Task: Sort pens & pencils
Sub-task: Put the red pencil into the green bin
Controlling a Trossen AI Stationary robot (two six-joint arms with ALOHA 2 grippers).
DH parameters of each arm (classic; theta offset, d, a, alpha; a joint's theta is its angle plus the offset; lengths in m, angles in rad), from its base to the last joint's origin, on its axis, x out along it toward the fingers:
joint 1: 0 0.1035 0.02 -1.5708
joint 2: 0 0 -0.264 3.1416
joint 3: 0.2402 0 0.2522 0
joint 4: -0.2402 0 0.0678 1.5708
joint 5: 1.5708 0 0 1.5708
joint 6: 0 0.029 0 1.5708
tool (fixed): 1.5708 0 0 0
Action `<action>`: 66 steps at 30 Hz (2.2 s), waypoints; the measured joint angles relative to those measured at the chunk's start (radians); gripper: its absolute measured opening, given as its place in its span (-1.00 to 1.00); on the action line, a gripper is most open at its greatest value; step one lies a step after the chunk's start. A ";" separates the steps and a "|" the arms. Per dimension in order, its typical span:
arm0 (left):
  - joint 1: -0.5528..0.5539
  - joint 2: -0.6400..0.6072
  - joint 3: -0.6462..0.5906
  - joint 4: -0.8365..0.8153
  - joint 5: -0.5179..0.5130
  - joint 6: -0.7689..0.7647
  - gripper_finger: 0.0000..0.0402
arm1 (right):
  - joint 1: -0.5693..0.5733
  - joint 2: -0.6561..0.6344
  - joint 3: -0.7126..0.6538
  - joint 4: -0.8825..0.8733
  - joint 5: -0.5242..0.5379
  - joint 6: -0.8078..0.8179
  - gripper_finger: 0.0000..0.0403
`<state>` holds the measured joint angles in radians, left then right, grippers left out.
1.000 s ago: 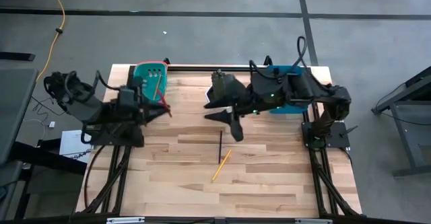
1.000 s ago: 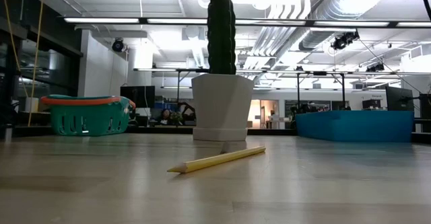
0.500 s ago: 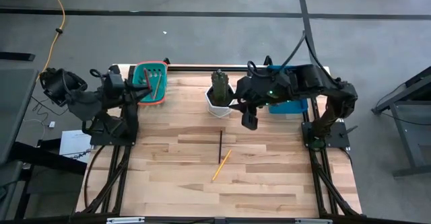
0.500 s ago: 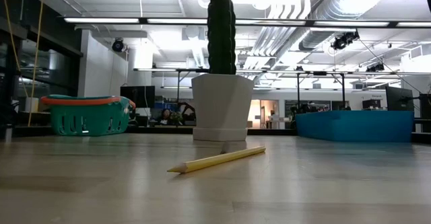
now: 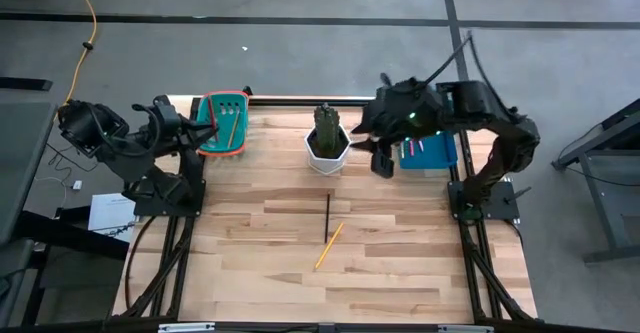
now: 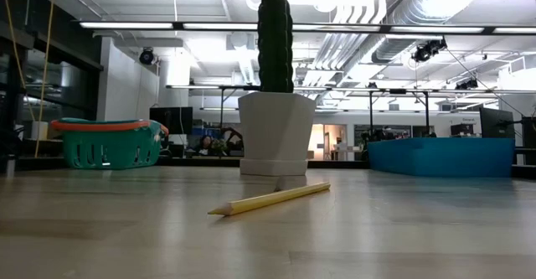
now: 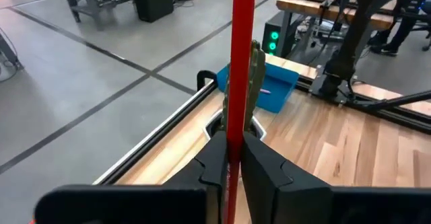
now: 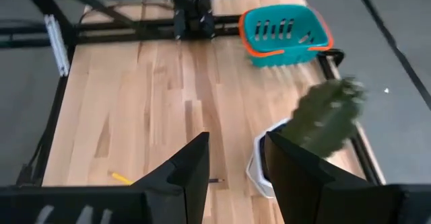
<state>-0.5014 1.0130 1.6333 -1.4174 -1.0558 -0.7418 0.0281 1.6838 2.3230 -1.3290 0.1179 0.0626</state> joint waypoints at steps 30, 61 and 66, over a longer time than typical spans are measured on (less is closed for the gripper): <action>0.278 -0.224 -0.390 -0.083 0.105 -0.258 -0.91 | -0.052 -0.617 -1.113 0.776 -0.136 0.324 -0.33; 1.021 -0.376 -0.904 0.567 0.603 0.190 -0.89 | -0.052 -0.615 -1.113 0.798 -0.205 0.278 -0.33; 1.232 -0.320 -0.904 0.662 0.788 0.349 -0.89 | -0.052 -0.615 -1.113 0.795 -0.205 0.296 -0.33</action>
<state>0.7306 0.6932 0.7292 -0.7551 -0.2674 -0.3928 -0.0238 1.0687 1.2102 -0.5343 -0.0875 0.3584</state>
